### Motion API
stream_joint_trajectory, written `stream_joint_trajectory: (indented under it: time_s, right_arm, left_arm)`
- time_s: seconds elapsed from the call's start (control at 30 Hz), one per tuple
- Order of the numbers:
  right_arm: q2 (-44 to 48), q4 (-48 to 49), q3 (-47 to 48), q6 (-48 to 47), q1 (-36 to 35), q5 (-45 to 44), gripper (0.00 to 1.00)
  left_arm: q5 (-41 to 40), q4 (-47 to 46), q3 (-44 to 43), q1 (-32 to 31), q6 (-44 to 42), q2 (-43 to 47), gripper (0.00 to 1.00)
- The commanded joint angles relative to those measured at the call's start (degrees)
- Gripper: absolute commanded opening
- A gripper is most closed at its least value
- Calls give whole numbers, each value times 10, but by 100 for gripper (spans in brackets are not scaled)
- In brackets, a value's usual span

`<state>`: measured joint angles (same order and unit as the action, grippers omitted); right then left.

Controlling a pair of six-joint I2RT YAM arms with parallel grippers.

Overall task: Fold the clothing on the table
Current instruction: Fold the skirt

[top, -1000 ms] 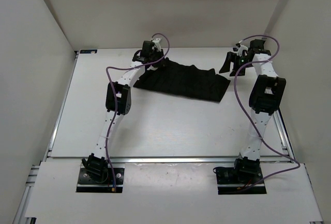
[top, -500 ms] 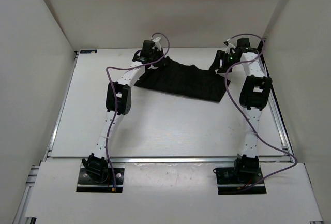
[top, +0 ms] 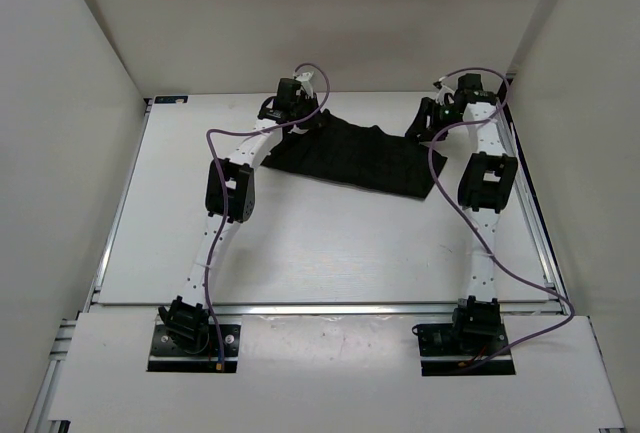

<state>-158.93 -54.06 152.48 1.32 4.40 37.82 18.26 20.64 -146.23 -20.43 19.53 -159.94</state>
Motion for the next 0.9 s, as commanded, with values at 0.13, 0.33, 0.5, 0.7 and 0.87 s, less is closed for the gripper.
stream_joint_trajectory:
  time_s: [0.13, 0.33, 0.5, 0.7, 0.87]
  right_arm:
    - [12, -45, 22, -9, -15, -11, 36]
    - [13, -43, 47, -10, -20, -48, 9]
    - [21, -54, 90, -10, -26, -50, 4]
    - [59, -101, 92, -57, -35, -22, 0]
    - [87, -153, 87, -117, -44, -7, 0]
  left_arm:
    - [13, -13, -19, -1, 5, 31, 10]
    - [12, -16, -26, -1, 5, 32, 6]
    - [26, -25, -31, -4, -1, 58, 0]
    - [47, -8, -19, -20, -26, 110, 0]
    - [51, -3, 9, -30, -45, 155, 0]
